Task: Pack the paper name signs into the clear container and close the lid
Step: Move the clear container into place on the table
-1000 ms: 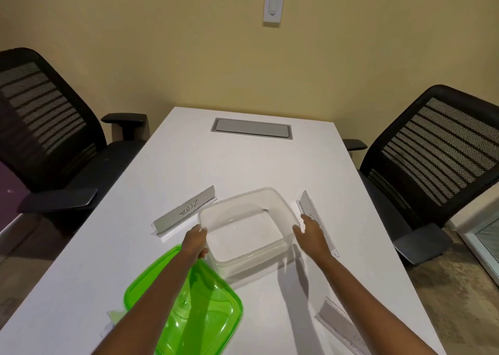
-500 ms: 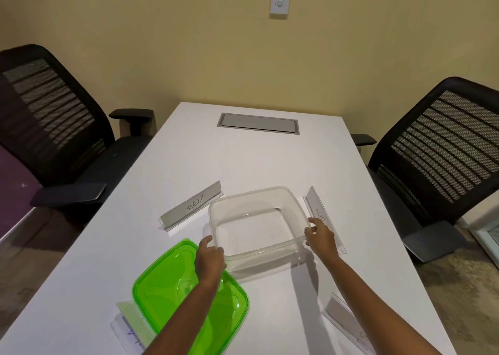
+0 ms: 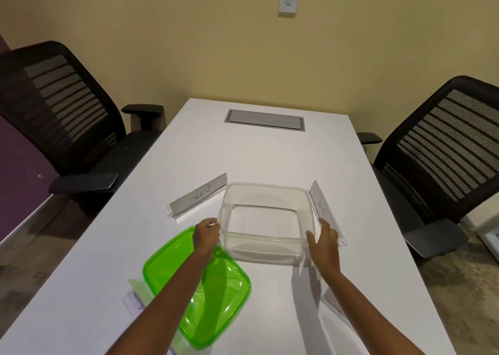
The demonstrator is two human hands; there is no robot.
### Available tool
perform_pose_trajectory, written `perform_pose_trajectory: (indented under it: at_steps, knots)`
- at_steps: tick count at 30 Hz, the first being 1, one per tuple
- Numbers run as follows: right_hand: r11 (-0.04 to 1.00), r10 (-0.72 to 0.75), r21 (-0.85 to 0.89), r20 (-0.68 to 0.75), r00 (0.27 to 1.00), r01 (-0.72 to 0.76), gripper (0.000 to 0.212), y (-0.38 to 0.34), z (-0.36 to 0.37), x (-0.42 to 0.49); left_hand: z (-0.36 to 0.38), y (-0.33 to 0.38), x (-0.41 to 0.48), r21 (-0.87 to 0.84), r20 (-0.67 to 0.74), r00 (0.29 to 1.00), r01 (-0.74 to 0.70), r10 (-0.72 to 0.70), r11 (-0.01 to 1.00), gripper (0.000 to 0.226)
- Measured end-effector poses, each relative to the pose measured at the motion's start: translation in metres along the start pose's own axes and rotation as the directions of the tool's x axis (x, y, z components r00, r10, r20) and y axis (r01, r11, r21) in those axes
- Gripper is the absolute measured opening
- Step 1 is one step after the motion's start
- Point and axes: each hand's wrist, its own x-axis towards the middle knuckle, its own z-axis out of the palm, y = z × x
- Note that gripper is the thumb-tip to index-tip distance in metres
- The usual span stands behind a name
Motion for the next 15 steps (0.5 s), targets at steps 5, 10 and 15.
perform_pose_trajectory:
  at_steps: [5,10,15]
  knots:
    - [0.946,-0.323,-0.068,-0.124,0.938,0.317,0.038,-0.005,0.015,-0.032,-0.018,-0.018,-0.026,0.219,-0.125,0.978,-0.137,0.167,0.966,0.03]
    - [0.906,-0.418,-0.019,0.108,0.902,0.422,0.033,-0.01,0.049,-0.068,-0.04,-0.037,-0.056,0.439,-0.2,0.913,-0.242,0.356,0.865,0.031]
    - [0.882,-0.412,-0.023,0.451,0.792,0.471,0.029,-0.016,0.089,-0.102,-0.076,-0.059,-0.074,0.609,-0.284,0.864,-0.172,0.416,0.774,0.042]
